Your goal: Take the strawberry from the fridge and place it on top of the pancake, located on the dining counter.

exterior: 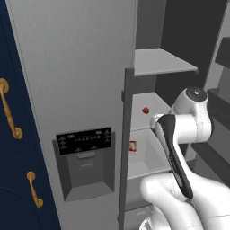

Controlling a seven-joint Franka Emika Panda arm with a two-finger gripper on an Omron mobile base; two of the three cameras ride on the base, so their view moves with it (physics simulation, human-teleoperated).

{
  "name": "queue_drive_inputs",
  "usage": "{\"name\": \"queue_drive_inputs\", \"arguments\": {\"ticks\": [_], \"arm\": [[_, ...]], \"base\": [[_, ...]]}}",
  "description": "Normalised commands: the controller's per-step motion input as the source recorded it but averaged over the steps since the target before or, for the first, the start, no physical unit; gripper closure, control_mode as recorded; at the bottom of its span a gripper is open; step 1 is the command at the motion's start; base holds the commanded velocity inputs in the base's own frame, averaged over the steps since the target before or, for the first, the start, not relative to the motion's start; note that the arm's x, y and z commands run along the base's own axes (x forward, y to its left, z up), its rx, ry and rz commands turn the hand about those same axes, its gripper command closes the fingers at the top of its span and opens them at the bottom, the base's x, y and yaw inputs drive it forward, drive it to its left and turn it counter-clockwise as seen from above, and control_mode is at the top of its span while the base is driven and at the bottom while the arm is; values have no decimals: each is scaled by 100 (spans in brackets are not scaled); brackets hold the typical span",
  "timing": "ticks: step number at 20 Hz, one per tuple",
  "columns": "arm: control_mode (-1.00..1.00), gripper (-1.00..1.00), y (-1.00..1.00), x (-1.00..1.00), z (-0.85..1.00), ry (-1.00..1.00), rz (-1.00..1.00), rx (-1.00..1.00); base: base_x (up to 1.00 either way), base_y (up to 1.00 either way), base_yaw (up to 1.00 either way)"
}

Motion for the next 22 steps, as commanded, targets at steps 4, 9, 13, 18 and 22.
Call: {"name": "queue_drive_inputs", "arguments": {"ticks": [4,9,13,18,22], "arm": [[-100,-100,-10,35,9,-1,0,4],[-100,-100,0,50,0,-12,6,0],[-100,-100,0,70,0,-4,5,0],[-100,-100,0,79,0,1,0,0],[-100,-100,0,76,-2,0,0,0]], "base": [[0,0,0],[0,0,0],[0,0,0],[0,0,0],[0,0,0]]}}
